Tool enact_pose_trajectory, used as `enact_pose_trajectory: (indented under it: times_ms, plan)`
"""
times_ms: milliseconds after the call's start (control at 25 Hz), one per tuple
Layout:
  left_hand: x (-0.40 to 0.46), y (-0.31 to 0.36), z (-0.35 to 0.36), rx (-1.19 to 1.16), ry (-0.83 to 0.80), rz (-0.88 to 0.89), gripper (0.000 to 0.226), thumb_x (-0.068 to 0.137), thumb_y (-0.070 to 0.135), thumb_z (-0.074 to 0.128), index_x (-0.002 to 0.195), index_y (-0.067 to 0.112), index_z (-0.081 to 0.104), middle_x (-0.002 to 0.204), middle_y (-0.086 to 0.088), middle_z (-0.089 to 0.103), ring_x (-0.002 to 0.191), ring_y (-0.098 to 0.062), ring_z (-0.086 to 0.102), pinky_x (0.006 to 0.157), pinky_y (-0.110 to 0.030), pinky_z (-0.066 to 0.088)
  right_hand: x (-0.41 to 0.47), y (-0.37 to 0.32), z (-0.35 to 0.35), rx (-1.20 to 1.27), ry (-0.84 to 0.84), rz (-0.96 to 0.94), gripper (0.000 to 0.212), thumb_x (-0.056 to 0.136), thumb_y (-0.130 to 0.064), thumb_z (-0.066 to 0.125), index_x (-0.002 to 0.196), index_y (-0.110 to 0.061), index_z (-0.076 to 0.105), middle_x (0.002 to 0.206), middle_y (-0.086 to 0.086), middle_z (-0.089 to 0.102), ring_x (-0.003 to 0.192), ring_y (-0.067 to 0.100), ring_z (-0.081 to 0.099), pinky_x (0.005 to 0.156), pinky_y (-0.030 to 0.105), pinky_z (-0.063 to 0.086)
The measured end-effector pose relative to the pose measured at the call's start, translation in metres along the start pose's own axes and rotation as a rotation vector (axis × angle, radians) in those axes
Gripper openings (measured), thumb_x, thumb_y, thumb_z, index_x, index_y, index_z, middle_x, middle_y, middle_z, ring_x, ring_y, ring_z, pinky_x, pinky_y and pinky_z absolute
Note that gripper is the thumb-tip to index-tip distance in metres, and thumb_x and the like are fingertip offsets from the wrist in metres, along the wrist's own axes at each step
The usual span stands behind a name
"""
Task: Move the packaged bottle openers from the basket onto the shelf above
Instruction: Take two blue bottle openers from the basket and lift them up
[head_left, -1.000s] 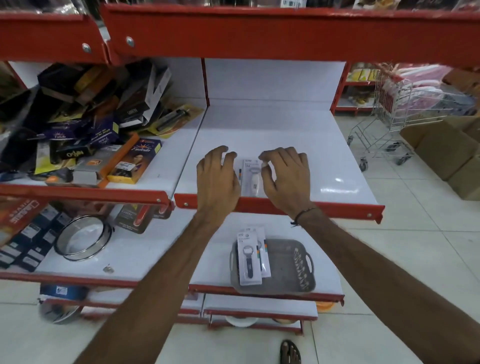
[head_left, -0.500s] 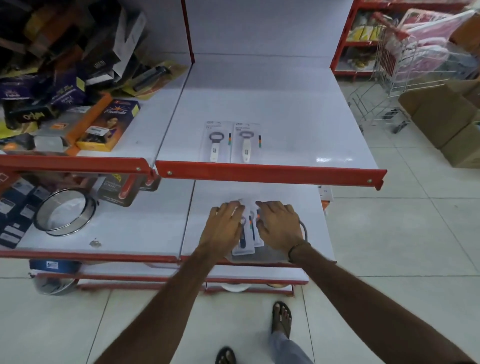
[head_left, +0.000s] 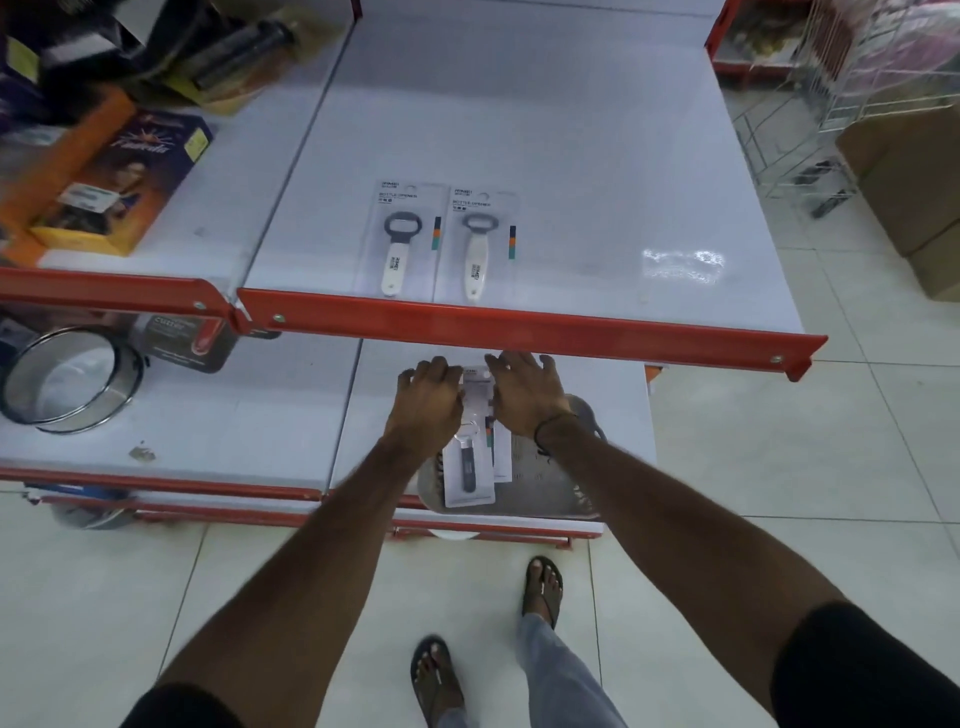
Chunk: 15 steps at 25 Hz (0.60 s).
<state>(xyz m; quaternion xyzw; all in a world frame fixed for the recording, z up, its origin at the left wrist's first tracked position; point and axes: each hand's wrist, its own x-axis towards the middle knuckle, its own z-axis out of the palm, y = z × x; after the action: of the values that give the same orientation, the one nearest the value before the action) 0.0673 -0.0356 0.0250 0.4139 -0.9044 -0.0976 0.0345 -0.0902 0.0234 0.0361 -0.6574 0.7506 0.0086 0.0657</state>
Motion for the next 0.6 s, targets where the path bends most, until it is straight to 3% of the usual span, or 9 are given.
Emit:
enact_pose_trajectory:
  times_ms: [120, 240, 360, 440, 600]
  plan:
    - [-0.005, 0.006, -0.016, -0.026, 0.042, 0.034, 0.023, 0.091, 0.016, 0.058, 0.108, 0.008, 0.07, 0.109, -0.012, 0.064, 0.099, -0.028, 0.063, 0.091, -0.044, 0.05, -0.01, 0.004, -0.013, 0.12, 0.037, 0.06, 0.039, 0.089, -0.022, 0.053, 0.128, -0.017, 0.059, 0.131, 0.006, 0.059, 0.127, 0.028, 0.049, 0.103, 0.047, 0.037]
    - [-0.015, 0.017, -0.035, -0.112, 0.043, 0.044, 0.022, 0.095, 0.02, 0.053, 0.111, 0.012, 0.066, 0.111, -0.009, 0.069, 0.097, -0.026, 0.066, 0.095, -0.044, 0.049, -0.029, 0.004, -0.026, 0.296, 0.101, 0.13, 0.033, 0.092, -0.022, 0.05, 0.123, -0.019, 0.059, 0.123, 0.007, 0.065, 0.114, 0.028, 0.058, 0.094, 0.042, 0.046]
    - [-0.038, 0.03, -0.054, -0.138, 0.02, 0.075, 0.021, 0.097, 0.016, 0.053, 0.116, 0.015, 0.063, 0.108, -0.008, 0.074, 0.094, -0.028, 0.068, 0.096, -0.043, 0.047, -0.061, -0.006, -0.038, 0.471, 0.077, 0.19, 0.023, 0.091, -0.017, 0.05, 0.113, -0.022, 0.057, 0.105, 0.006, 0.072, 0.089, 0.028, 0.066, 0.076, 0.038, 0.056]
    - [-0.046, 0.035, -0.062, -0.112, 0.02, 0.102, 0.025, 0.096, 0.012, 0.054, 0.121, 0.015, 0.06, 0.109, -0.008, 0.074, 0.096, -0.028, 0.067, 0.094, -0.04, 0.044, -0.067, -0.008, -0.045, 0.48, 0.097, 0.178, 0.021, 0.091, -0.016, 0.051, 0.11, -0.024, 0.055, 0.103, 0.006, 0.073, 0.083, 0.026, 0.065, 0.075, 0.039, 0.058]
    - [-0.081, 0.055, -0.112, -0.071, 0.148, 0.211, 0.038, 0.092, 0.009, 0.06, 0.129, 0.017, 0.056, 0.122, -0.006, 0.068, 0.113, -0.026, 0.059, 0.097, -0.039, 0.034, -0.113, -0.014, -0.087, 0.272, 0.347, 0.066, 0.034, 0.089, -0.009, 0.053, 0.122, -0.02, 0.056, 0.112, 0.006, 0.071, 0.098, 0.028, 0.062, 0.085, 0.042, 0.055]
